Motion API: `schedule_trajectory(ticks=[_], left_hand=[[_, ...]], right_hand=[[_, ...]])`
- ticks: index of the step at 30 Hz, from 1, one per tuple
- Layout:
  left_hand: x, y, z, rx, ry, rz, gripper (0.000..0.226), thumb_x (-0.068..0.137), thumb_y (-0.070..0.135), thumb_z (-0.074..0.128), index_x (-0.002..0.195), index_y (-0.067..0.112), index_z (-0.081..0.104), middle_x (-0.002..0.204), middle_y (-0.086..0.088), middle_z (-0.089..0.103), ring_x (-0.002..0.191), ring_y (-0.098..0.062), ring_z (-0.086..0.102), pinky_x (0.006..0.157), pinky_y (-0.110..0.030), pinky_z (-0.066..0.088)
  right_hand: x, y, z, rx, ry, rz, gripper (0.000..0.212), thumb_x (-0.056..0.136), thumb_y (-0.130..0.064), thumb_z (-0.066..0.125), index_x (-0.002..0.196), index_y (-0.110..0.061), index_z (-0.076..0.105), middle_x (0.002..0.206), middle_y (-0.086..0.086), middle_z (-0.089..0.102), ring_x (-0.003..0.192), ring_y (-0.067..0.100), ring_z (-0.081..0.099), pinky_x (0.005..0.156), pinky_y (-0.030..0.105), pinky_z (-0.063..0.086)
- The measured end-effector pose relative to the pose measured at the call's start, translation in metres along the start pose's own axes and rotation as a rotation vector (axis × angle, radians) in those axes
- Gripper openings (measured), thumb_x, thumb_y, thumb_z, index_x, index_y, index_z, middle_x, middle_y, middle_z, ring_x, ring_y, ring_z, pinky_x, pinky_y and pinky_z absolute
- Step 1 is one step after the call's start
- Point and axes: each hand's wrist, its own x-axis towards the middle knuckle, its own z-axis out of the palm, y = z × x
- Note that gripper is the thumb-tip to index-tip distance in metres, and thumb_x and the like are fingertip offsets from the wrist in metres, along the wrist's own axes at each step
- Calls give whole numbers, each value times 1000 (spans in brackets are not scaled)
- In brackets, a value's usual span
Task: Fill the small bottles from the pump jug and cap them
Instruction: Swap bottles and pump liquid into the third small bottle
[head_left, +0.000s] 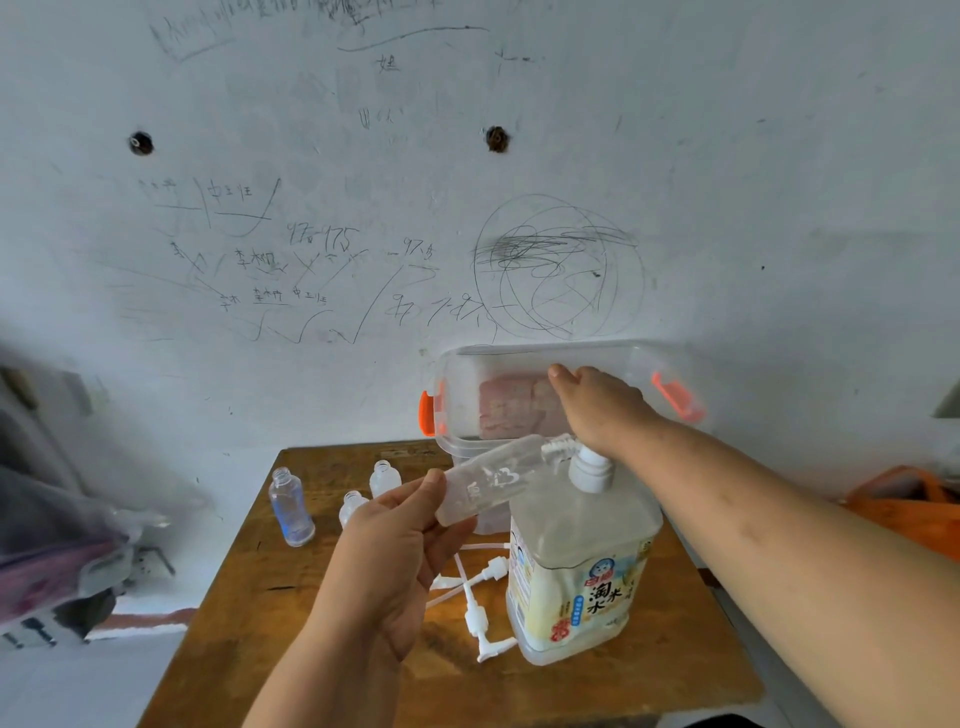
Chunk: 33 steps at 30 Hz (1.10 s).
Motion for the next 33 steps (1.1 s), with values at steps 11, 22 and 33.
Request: schedule_trajectory(ticks=[11, 22, 33], left_hand=[[-4, 9, 2, 15, -53, 82, 30, 91, 15, 60, 115, -3, 62, 104, -19, 73, 88, -29, 74, 72, -35, 61], [6, 2, -1, -15, -30, 28, 31, 91, 16, 61, 115, -4, 62, 102, -19, 74, 84, -27, 75, 65, -30, 62], [-5, 7, 2, -8, -41, 65, 29, 91, 15, 61, 113, -4, 63, 100, -19, 74, 84, -28, 75, 66, -31, 62]], right_hand=[[0, -3, -17, -53, -27, -22, 44, 104, -24, 18, 148, -23, 23, 139, 17, 42, 126, 36, 42, 106, 47, 31], [13, 4, 5, -79, 26, -19, 45, 94, -6, 32, 138, -15, 30, 117, 16, 46, 110, 36, 50, 80, 39, 36], [0, 0, -14, 1, 16, -22, 43, 105, -25, 17, 145, -21, 30, 137, 17, 44, 126, 35, 43, 105, 46, 32]])
